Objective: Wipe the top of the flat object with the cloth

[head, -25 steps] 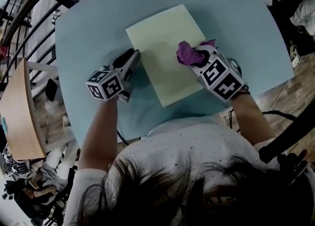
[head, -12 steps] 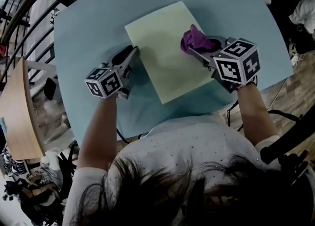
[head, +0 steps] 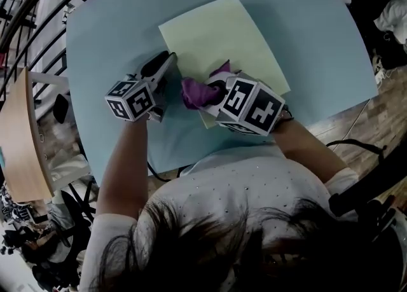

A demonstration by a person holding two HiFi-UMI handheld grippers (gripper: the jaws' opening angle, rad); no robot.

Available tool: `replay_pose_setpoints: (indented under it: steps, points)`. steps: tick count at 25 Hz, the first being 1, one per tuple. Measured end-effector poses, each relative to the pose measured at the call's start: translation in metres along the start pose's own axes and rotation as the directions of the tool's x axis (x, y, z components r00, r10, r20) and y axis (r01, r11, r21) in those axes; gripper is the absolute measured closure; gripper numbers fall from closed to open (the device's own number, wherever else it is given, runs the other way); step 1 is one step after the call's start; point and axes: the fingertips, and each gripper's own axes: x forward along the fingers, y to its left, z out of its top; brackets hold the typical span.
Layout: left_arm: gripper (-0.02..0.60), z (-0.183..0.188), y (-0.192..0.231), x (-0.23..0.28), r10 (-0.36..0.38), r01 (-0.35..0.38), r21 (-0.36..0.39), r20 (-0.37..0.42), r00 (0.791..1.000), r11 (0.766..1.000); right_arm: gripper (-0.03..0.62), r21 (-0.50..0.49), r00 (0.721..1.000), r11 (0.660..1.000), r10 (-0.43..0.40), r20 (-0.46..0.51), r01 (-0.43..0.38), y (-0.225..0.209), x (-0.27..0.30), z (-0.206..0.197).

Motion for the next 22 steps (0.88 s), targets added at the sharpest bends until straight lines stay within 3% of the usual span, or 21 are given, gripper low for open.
replay_pose_setpoints:
  steps: [10, 15, 22]
  points:
    - [0.451, -0.002, -0.004, 0.002, 0.009, -0.009, -0.002, -0.004, 1.0, 1.0, 0.503, 0.199, 0.986, 0.968, -0.162, 0.036, 0.152, -0.058, -0.072, -0.05]
    - [0.451, -0.001, -0.001, 0.0, 0.01, -0.01, -0.006, -0.001, 1.0, 1.0, 0.503, 0.198, 0.955, 0.935, -0.295, -0.017, 0.293, -0.089, -0.105, -0.074]
    - [0.451, 0.003, -0.003, 0.004, 0.012, -0.012, 0.003, 0.004, 1.0, 1.0, 0.503, 0.249, 0.924, 0.892, -0.381, -0.029, 0.376, -0.112, -0.136, -0.091]
